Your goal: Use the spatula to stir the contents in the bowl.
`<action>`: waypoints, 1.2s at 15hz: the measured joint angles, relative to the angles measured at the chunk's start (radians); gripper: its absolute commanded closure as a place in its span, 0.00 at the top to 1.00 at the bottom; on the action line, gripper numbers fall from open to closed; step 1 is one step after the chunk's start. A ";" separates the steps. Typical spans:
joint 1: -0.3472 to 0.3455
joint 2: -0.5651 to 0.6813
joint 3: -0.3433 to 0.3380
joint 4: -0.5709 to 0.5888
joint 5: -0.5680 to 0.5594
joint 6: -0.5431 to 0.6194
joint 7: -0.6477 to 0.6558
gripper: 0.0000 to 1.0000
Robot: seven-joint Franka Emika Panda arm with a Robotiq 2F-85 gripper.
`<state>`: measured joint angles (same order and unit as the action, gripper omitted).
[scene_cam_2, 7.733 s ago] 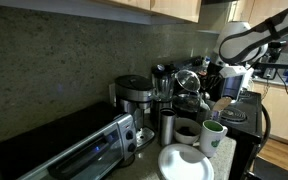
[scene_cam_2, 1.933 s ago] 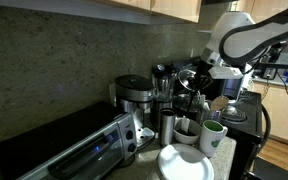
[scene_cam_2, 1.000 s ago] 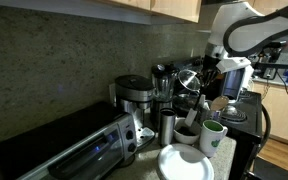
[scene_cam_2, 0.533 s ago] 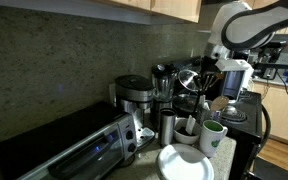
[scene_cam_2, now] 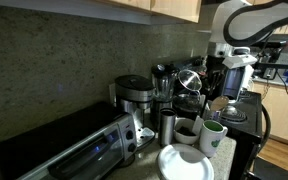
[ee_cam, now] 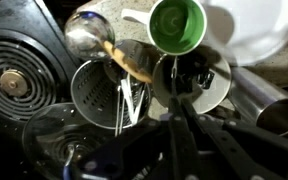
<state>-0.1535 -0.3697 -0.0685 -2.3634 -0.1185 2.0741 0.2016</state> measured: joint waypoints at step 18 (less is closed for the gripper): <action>0.013 -0.076 0.005 -0.082 0.042 0.100 0.001 0.01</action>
<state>-0.1410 -0.4459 -0.0633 -2.4456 -0.0766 2.1741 0.2031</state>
